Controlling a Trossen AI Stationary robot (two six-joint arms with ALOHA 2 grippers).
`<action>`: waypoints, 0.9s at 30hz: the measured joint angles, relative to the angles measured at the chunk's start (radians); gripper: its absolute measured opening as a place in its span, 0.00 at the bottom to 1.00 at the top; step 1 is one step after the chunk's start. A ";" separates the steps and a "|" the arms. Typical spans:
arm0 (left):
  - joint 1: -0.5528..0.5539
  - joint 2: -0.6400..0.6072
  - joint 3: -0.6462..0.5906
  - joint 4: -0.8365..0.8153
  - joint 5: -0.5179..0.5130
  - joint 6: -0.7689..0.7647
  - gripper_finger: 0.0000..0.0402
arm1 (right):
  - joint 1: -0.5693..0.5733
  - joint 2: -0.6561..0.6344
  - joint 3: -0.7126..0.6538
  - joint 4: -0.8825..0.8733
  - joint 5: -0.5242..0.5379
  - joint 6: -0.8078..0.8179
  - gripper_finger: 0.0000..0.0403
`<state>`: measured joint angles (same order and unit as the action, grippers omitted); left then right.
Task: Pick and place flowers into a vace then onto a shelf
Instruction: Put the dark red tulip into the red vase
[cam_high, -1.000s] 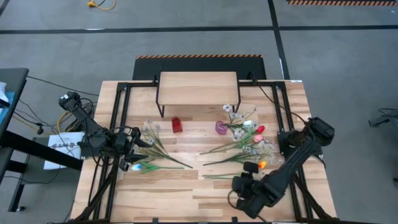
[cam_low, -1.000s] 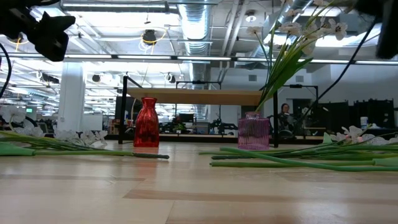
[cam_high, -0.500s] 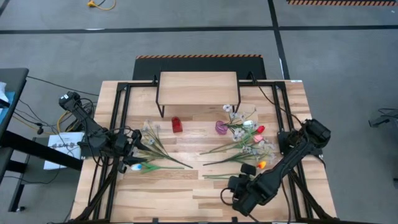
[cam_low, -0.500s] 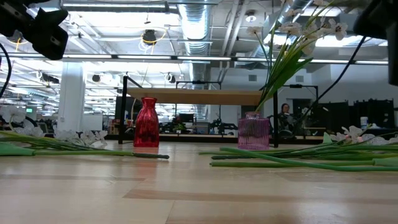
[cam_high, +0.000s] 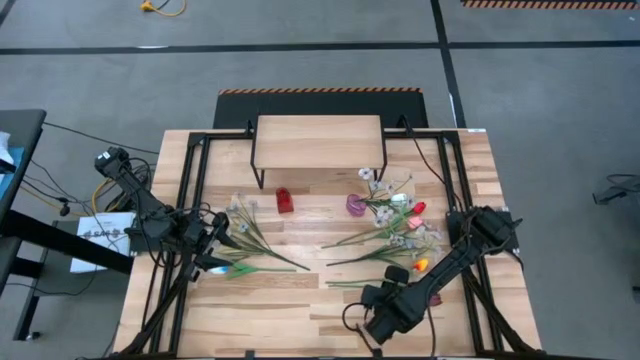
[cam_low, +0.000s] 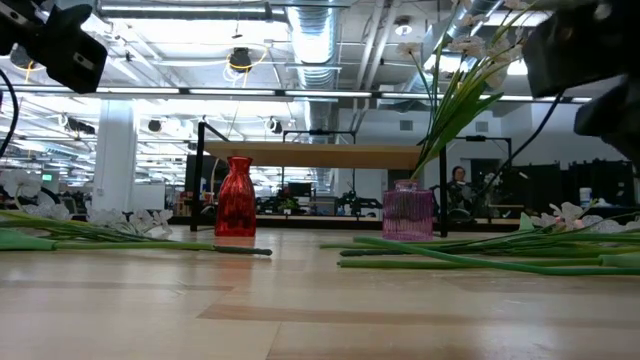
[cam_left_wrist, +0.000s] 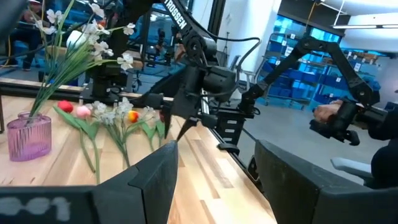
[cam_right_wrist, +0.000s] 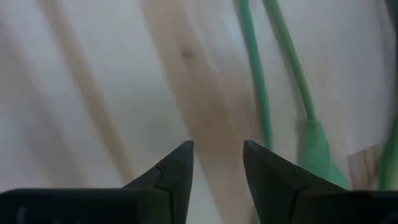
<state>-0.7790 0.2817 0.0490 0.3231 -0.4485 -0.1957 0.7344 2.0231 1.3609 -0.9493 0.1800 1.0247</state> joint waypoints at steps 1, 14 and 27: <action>0.000 0.000 0.000 0.000 0.000 0.000 0.51 | -0.005 0.004 0.000 -0.018 0.000 0.004 0.32; 0.000 0.000 0.000 0.000 -0.008 0.003 0.51 | -0.017 -0.008 0.000 -0.145 -0.038 -0.029 0.32; 0.000 0.000 0.000 0.002 -0.008 0.004 0.51 | -0.070 -0.016 -0.063 -0.035 -0.174 -0.177 0.25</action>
<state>-0.7789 0.2817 0.0490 0.3256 -0.4567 -0.1914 0.6645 2.0068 1.2980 -0.9842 0.0063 0.8474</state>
